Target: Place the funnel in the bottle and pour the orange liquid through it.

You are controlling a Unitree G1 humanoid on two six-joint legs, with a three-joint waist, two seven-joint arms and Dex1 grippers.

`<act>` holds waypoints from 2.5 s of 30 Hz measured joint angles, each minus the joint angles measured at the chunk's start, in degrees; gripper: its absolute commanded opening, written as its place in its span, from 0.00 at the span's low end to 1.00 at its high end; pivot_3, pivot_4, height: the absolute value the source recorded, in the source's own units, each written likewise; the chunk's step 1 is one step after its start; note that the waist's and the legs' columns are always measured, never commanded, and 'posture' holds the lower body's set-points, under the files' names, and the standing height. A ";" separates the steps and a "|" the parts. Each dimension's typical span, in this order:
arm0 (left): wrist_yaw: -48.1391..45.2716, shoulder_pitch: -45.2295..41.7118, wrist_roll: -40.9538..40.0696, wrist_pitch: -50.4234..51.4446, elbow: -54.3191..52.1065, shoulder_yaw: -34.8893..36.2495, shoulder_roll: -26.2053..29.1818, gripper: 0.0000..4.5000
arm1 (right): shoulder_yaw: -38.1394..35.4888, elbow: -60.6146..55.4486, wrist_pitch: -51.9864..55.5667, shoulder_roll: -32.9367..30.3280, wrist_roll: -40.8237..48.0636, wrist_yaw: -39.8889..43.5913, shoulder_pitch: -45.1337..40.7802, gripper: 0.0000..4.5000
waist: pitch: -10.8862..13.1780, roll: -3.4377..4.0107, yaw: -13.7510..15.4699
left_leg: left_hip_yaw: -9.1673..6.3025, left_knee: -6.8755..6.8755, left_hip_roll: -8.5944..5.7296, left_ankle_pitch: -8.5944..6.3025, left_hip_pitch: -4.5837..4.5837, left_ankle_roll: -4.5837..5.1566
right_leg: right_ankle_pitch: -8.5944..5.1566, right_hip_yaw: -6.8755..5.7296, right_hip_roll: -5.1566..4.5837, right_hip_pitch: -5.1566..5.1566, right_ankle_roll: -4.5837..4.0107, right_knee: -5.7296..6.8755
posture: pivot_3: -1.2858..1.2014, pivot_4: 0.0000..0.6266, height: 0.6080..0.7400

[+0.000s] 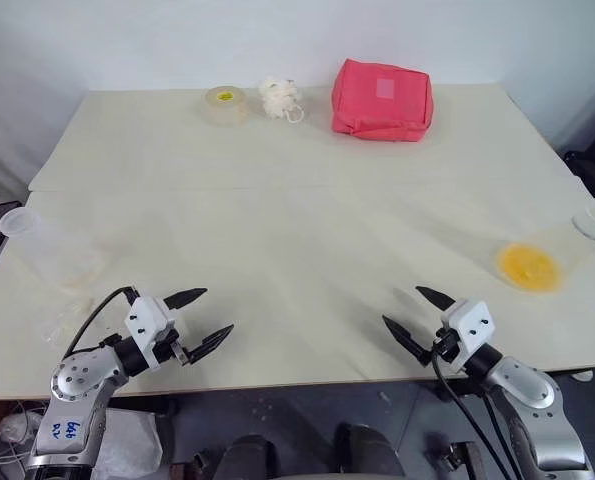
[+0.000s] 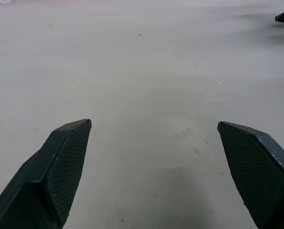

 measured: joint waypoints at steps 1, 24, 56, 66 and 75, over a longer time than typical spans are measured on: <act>-0.03 -0.16 -0.18 0.24 0.00 -0.02 -0.03 1.00 | 0.03 0.17 -0.08 0.11 -0.08 -0.01 -0.17 0.99 | 0.00 0.00 0.02 | 0.00 0.00 0.00 0.00 0.00 0.00 | 0.00 0.01 0.00 0.00 0.00 0.01 | 0.52 0.24 1.00; 17.59 11.84 -8.46 12.92 -17.12 19.02 -3.03 1.00 | 4.58 14.38 -2.54 0.48 -0.23 8.57 -15.88 0.99 | 0.03 -0.05 -0.36 | 0.01 0.01 0.09 -0.01 0.04 -0.01 | 0.00 0.03 0.01 0.00 0.00 0.00 | 0.52 0.24 1.00; 31.78 -13.10 -5.45 16.45 12.63 27.77 6.74 1.00 | 7.27 8.17 3.72 2.87 7.32 13.61 -23.46 0.99 | 0.04 -0.09 -0.24 | -0.07 0.00 -0.20 -0.02 0.03 -0.04 | 0.00 -0.10 0.06 -0.05 0.01 0.21 | 0.52 0.24 1.00; 27.36 -18.15 -3.32 11.85 21.81 24.51 9.29 0.52 | 7.24 6.51 3.82 2.75 7.01 11.57 -22.15 1.00 | 0.05 -0.10 -0.29 | -0.06 0.00 -0.19 -0.02 0.03 -0.07 | 0.01 -0.13 0.08 -0.06 0.02 0.22 | 0.52 0.24 1.00; 23.32 -21.71 -3.73 15.38 21.13 21.67 12.68 0.52 | 5.63 3.70 5.00 0.18 7.27 11.29 -19.18 1.00 | 0.19 -0.34 0.30 | -0.15 0.12 -0.15 0.00 -0.05 -0.07 | 0.03 -0.13 0.06 -0.04 0.05 0.23 | 0.52 0.24 1.00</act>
